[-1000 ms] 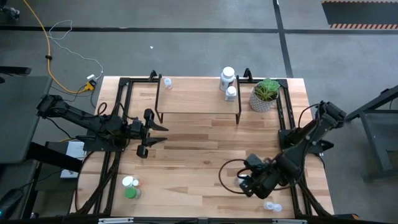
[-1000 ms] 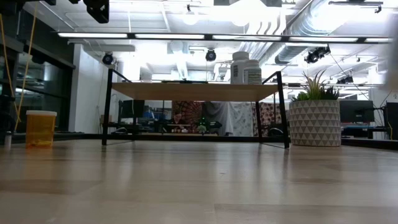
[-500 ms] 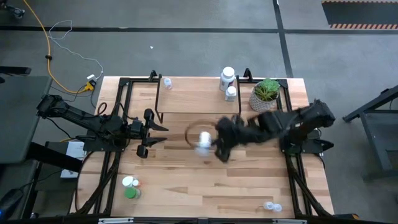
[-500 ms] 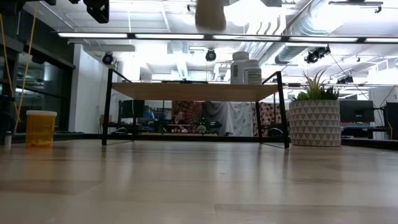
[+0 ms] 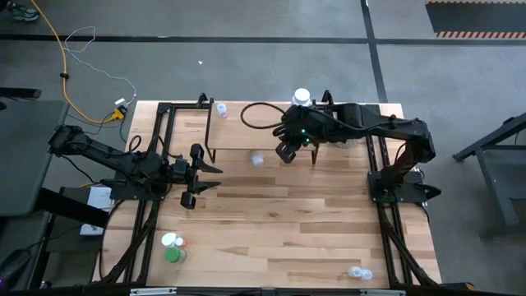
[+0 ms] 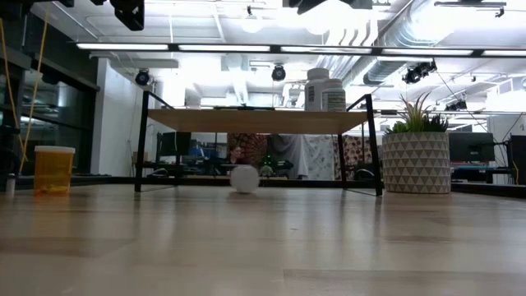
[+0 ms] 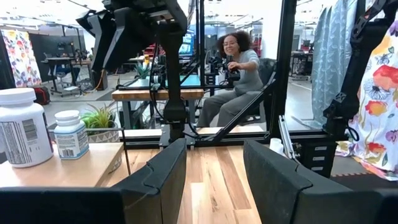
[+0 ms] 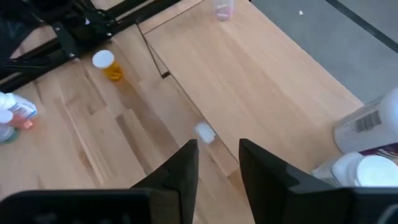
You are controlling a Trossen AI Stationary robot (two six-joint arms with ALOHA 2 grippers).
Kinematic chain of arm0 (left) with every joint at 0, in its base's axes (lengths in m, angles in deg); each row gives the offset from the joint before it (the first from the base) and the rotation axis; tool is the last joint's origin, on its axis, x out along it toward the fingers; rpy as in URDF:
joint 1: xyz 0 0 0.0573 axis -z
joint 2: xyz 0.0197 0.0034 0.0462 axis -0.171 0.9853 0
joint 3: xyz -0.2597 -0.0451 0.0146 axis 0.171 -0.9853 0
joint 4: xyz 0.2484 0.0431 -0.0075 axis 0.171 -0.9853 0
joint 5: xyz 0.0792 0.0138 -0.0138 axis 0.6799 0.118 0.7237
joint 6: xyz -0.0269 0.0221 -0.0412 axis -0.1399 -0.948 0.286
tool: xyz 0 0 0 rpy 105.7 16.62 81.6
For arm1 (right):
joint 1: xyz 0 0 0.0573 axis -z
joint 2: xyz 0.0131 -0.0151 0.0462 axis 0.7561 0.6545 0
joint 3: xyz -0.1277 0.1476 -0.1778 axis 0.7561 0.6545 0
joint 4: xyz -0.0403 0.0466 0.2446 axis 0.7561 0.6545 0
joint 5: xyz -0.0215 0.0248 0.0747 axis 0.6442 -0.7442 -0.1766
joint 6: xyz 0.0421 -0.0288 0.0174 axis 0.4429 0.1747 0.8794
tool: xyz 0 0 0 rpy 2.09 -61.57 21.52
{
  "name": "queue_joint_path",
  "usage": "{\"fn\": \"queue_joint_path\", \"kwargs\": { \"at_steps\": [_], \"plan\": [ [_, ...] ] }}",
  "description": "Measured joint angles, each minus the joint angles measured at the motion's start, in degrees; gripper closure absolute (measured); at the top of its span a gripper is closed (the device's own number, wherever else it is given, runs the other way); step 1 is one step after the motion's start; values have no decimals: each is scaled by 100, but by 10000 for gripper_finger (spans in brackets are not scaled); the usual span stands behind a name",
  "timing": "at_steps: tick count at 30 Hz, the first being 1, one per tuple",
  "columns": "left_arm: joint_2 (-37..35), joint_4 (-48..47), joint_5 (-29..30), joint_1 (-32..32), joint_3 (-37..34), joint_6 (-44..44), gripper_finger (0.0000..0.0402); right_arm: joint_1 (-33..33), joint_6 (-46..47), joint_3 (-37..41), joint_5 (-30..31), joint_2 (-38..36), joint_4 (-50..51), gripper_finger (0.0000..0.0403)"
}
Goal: Pick and place medicine bottles onto shelf by color
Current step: Put the right white pill bottle on the shelf
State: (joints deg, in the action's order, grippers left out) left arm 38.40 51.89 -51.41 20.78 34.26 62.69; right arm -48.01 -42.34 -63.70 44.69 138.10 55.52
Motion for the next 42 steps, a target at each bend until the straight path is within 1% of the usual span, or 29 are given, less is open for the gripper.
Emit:
{"fn": "queue_joint_path", "kwargs": {
  "at_steps": [12,24,27,29,31,34,36,38,40,42],
  "plan": [
    [0,-34,0,-1,0,144,253,-268,-104,0,1,0,-8,300],
    [0,-34,0,0,0,146,253,-334,-86,0,-75,0,48,299],
    [25,-33,-82,-2,0,184,253,-581,-27,0,9,0,410,299],
    [57,-39,-196,0,0,185,253,-870,210,7,388,0,865,299],
    [86,-34,-255,0,0,190,253,-1201,586,9,766,20,1471,299],
    [107,-45,-328,0,0,255,253,-1804,1414,87,1142,48,2397,300],
    [107,-36,-332,-2,0,292,253,-2236,1847,459,1262,-65,2336,300],
    [106,-32,-332,0,0,293,253,-2637,2281,1076,1238,-294,2143,302],
    [107,-34,-331,0,0,293,253,-3002,2941,1881,1180,-592,1932,307],
    [105,-14,-330,0,0,293,253,-3330,3641,2872,1072,-892,1571,317]
  ]
}}
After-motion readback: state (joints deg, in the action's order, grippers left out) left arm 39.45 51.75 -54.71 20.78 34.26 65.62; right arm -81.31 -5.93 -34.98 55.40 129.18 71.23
